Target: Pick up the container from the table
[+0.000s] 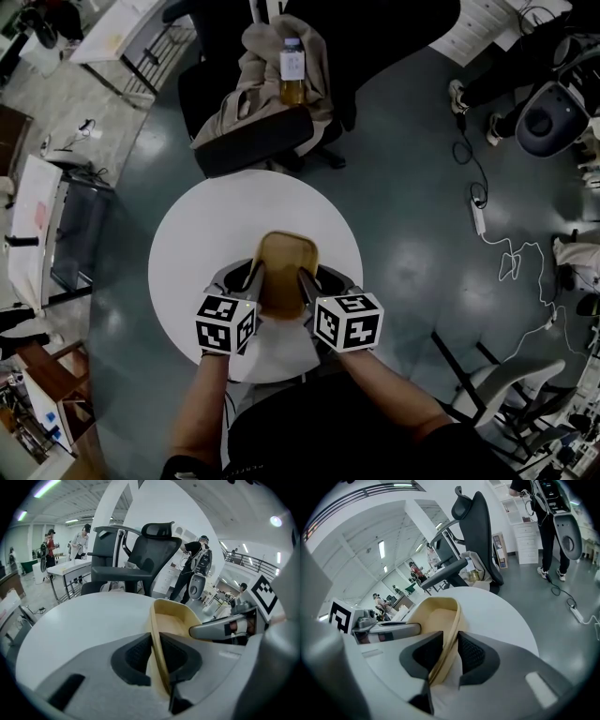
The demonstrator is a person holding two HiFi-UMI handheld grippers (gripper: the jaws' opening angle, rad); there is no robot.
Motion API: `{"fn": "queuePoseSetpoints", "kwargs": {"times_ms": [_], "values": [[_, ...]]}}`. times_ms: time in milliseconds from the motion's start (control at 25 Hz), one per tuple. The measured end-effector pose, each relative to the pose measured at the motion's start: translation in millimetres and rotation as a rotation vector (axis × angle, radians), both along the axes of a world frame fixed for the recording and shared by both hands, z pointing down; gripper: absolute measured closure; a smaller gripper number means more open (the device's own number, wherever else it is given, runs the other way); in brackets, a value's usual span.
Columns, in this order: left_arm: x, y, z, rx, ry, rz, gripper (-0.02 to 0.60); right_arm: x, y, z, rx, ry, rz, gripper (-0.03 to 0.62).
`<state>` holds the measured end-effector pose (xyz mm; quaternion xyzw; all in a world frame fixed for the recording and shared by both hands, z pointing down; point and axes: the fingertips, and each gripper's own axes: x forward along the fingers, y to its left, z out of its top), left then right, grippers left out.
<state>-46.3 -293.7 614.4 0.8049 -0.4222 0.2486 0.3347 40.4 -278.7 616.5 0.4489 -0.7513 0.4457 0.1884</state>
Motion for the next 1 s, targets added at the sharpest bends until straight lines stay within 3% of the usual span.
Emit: {"fn": "queuePoseSetpoints", "kwargs": {"times_ms": [600, 1000], "values": [[-9, 19, -54, 0.126, 0.050, -0.068, 0.550, -7, 12, -57, 0.140, -0.015, 0.053, 0.514], [-18, 41, -112, 0.286, 0.072, -0.117, 0.549, -14, 35, -110, 0.282, -0.013, 0.066, 0.530]]}}
